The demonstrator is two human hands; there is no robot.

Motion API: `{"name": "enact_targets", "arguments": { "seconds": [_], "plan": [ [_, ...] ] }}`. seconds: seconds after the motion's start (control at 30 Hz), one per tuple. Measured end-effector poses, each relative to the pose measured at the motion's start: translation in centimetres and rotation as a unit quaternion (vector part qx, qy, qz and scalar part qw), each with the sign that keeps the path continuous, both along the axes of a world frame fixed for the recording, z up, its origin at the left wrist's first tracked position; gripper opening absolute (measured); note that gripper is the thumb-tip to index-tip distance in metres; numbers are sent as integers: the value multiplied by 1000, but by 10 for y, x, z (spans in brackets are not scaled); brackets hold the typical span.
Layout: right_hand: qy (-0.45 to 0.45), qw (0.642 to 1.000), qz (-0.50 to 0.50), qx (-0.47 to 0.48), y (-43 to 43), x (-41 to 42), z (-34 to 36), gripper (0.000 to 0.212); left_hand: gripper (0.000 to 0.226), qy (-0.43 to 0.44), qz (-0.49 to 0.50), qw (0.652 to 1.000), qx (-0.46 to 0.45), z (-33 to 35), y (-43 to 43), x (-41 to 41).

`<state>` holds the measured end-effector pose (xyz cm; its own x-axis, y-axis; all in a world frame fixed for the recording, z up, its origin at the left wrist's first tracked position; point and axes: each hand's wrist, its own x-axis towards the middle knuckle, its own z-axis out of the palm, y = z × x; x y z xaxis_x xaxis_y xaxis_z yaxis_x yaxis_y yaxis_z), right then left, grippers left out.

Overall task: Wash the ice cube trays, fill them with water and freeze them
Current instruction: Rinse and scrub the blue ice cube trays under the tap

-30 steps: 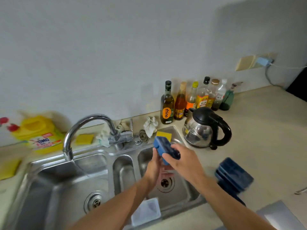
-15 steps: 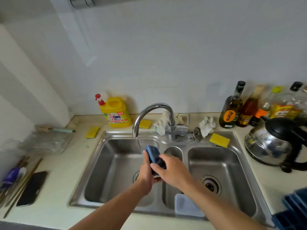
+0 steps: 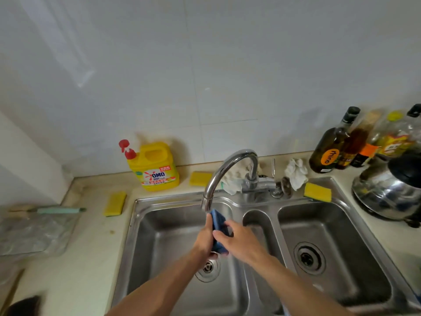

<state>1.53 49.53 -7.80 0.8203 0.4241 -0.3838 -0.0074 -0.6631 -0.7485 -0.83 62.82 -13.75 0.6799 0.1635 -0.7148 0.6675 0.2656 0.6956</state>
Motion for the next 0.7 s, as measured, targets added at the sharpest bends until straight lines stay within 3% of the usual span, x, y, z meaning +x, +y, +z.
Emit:
{"name": "enact_targets", "arguments": {
  "seconds": [0.23, 0.4, 0.53, 0.7],
  "plan": [
    [36, 993, -107, 27, 30, 5, -20, 41, 77, 41, -69, 997, 11, -18, 26, 23],
    [46, 984, -160, 66, 32, 3, -27, 32, 81, 9, -131, 991, 8, -19, 32, 29],
    [55, 986, -150, 52, 32, 1, -27, 38, 78, 6, -156, 987, 23, -10, 30, 25],
    [14, 988, -146, -50, -26, 16, -11, 38, 73, 48, -62, 990, 118, -5, 105, 18]
  ]
}}
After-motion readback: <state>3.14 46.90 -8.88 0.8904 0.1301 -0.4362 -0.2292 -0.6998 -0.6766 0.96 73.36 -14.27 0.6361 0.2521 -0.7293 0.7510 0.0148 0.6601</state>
